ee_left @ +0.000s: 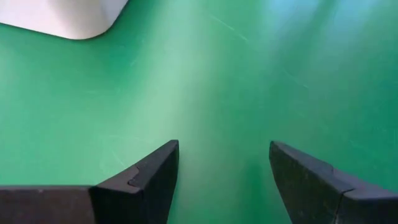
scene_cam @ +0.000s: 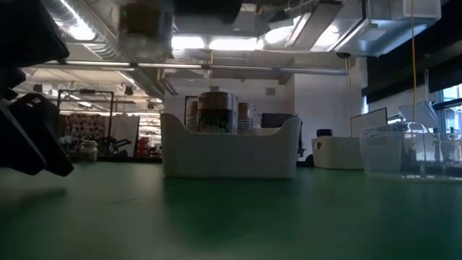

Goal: Sort spices by type
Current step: Put the middle brown seasoning bottle into the bottom transparent bin

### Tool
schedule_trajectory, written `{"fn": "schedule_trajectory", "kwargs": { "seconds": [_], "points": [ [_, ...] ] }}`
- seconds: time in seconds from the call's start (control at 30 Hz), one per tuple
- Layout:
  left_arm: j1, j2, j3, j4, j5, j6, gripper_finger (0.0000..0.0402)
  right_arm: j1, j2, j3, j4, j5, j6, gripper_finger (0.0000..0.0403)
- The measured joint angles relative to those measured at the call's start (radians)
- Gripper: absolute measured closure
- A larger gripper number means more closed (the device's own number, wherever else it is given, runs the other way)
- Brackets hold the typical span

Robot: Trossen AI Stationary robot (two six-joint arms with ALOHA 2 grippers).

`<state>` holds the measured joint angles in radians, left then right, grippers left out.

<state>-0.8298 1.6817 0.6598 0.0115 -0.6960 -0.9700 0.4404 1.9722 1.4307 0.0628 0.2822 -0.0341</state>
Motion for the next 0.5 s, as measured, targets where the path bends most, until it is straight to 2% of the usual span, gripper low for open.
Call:
{"fn": "schedule_trajectory", "kwargs": {
  "seconds": [0.2,0.33,0.5],
  "points": [
    [-0.010,0.000,0.000,-0.002,0.000,-0.018,0.0169,0.013,-0.108,-0.075,-0.019,0.116,0.011,0.0221],
    [-0.011,0.000,0.000,-0.002,0.000,-0.021,0.0169,0.014,-0.227,-0.179,-0.016,0.141,0.066,0.0221],
    [-0.011,0.000,0.000,-0.001,0.000,-0.021,0.0169,0.019,-0.410,-0.346,-0.052,0.271,0.146,0.0219]
  ]
}}
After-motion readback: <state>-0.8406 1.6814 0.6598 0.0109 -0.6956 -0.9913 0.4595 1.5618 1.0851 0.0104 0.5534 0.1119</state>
